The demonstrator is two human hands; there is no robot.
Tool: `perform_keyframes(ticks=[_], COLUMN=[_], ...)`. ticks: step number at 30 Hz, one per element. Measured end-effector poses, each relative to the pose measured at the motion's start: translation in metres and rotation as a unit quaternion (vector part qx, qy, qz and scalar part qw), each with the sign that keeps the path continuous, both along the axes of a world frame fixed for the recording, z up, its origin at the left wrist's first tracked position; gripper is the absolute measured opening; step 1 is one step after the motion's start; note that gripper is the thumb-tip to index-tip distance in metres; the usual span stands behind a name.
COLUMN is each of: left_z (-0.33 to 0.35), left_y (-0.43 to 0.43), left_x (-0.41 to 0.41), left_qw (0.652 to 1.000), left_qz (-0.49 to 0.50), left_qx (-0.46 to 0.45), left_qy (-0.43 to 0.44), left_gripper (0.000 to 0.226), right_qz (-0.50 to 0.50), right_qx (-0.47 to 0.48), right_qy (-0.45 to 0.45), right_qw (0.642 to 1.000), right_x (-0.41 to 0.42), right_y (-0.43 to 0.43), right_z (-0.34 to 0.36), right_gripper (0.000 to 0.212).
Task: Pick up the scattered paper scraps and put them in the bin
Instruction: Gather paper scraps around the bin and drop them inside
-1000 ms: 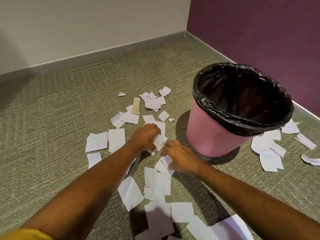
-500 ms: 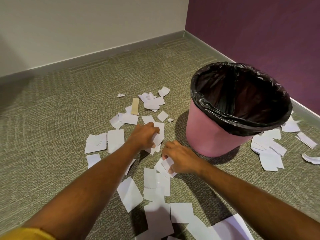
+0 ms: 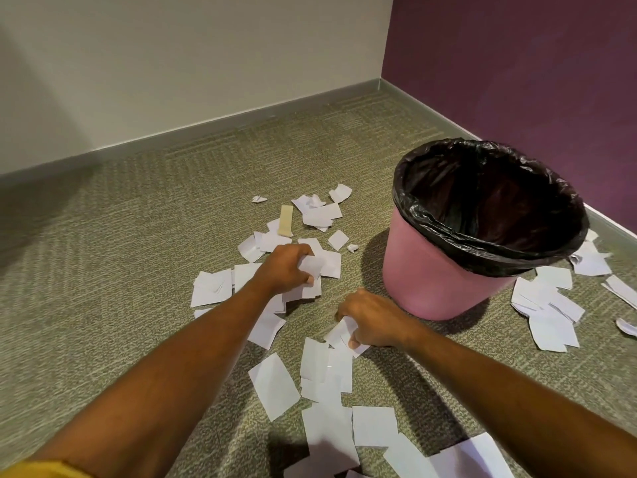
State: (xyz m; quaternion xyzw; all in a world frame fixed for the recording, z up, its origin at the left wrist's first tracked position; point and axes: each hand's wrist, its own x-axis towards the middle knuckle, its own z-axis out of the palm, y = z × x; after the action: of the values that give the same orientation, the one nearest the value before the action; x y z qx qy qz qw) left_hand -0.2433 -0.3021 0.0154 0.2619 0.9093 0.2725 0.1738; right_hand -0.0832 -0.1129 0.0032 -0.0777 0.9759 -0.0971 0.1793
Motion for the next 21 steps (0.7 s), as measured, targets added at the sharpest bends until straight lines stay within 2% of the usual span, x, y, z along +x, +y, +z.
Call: perform_keyframes(ticks=[5, 11, 14, 18, 21], left_z=[0.013, 0.051, 0.074, 0.12, 0.158], left_y=[-0.008, -0.011, -0.013, 0.001, 0.023], left_x=[-0.004, -0.005, -0.004, 0.006, 0.014], left_qw=[0.999, 0.996, 0.983, 0.932, 0.892], left_qz=[0.048, 0.075, 0.126, 0.202, 0.225], left_qx=[0.014, 0.037, 0.132, 0.296, 0.384], left_qy=[-0.015, 0.022, -0.005, -0.055, -0.077], left_gripper=[0.042, 0.033, 0.027, 0.015, 0.022], right_qz=[-0.045, -0.074, -0.078, -0.112, -0.199], right_qx=[0.012, 0.036, 0.008, -0.048, -0.082], right_qy=[0.014, 0.145, 0.215, 0.304, 0.342], right_qw=[0.999, 0.986, 0.974, 0.945, 0.915], right_x=[-0.004, -0.012, -0.012, -0.012, -0.014], right_y=[-0.006, -0.022, -0.031, -0.026, -0.004], right_z=[0.023, 0.087, 0.135, 0.206, 0.252], right_gripper=[0.048, 0.023, 0.02, 0.018, 0.041])
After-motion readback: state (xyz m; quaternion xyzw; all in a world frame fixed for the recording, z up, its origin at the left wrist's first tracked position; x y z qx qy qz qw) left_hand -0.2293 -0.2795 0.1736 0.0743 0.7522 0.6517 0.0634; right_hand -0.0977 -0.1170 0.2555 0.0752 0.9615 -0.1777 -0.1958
